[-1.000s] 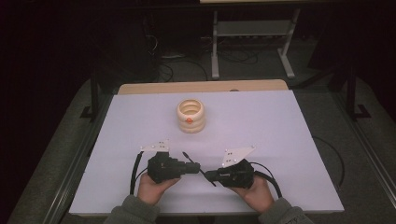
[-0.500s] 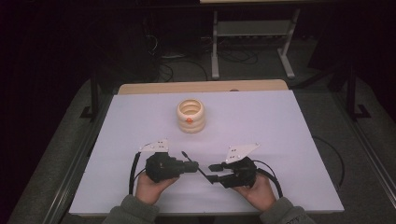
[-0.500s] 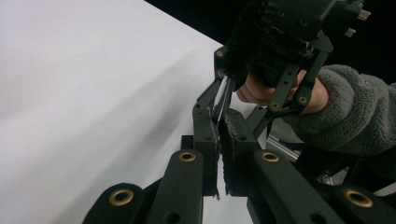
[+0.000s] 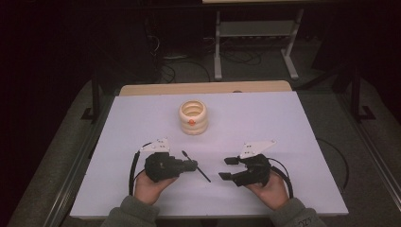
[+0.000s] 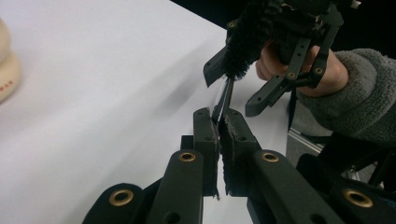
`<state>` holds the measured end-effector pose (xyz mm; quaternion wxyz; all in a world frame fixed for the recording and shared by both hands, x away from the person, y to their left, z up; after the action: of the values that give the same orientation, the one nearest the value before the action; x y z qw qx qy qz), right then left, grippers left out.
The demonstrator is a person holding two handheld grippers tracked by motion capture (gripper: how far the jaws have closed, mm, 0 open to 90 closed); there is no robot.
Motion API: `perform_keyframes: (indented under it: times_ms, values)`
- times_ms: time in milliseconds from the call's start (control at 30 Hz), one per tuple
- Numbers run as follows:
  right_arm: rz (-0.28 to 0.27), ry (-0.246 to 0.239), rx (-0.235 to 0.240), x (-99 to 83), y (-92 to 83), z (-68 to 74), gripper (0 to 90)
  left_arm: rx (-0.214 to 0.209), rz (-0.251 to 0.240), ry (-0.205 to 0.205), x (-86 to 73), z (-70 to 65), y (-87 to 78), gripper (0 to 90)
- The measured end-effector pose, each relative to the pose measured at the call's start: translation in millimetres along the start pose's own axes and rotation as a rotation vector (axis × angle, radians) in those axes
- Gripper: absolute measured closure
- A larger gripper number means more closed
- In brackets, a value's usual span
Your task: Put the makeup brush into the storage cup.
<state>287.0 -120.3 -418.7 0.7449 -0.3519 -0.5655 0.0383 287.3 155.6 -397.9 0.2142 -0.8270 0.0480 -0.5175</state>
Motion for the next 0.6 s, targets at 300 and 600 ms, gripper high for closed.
perform_keyframes:
  times_ms: [300,600]
  values:
    - [0.009,0.020,-0.055,-8.7,-10.6,-10.7,35.8,0.020,0.030,0.008,6.5,6.3,4.1,85.7]
    - [0.008,0.036,-0.097,-17.4,-23.5,-19.3,33.2,0.035,0.056,0.016,16.2,10.1,7.0,85.7]
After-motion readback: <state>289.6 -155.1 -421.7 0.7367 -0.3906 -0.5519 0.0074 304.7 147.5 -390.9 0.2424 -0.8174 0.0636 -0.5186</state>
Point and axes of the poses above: each handheld gripper's, and its own axes: y roughly forward along the jaws, x roughly out of its top, z roughly to its left, the point moved 2 cm from there along y, roughly forward along the jaws, and after that the axes turned 5 degrees about -x, right-handed, at the moved point
